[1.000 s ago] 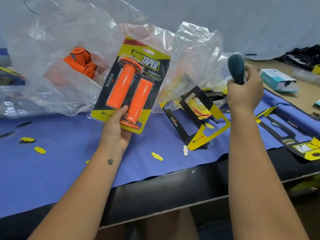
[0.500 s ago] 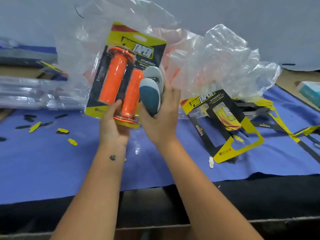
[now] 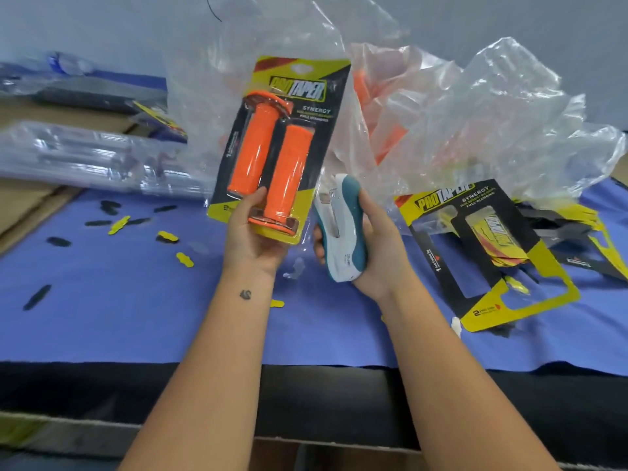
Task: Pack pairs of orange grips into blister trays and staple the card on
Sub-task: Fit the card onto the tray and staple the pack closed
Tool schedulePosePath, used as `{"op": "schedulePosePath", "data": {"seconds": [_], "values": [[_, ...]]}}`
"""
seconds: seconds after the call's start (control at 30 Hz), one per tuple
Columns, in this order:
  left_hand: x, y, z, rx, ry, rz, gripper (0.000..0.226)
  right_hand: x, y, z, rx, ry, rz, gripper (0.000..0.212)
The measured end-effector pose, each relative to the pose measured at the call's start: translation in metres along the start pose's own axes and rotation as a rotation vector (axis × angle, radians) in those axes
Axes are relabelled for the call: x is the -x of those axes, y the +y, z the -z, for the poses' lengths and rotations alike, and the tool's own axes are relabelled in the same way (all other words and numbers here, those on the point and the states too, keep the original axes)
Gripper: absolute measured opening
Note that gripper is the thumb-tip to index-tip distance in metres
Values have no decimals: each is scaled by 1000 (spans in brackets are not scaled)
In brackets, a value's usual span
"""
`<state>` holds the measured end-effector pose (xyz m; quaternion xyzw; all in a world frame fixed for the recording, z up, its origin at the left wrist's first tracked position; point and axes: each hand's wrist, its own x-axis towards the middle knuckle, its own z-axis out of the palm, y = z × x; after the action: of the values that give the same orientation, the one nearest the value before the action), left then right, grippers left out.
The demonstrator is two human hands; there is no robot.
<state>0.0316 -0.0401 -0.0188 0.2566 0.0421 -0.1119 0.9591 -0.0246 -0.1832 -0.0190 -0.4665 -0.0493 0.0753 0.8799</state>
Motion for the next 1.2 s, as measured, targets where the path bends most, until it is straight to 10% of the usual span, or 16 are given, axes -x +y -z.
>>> {"op": "schedulePosePath", "data": {"seconds": [0.5,1.03,1.2], "values": [[-1,-5,-1,-463,29,-130,4,-1,-5,5,450,411,238,29],[-7,4,6,-445,2,-14,2,8,-7,-1,774,104,-50,67],[-7,7,4,-430,12,23,5,8,-4,-2,780,89,-89,39]]}}
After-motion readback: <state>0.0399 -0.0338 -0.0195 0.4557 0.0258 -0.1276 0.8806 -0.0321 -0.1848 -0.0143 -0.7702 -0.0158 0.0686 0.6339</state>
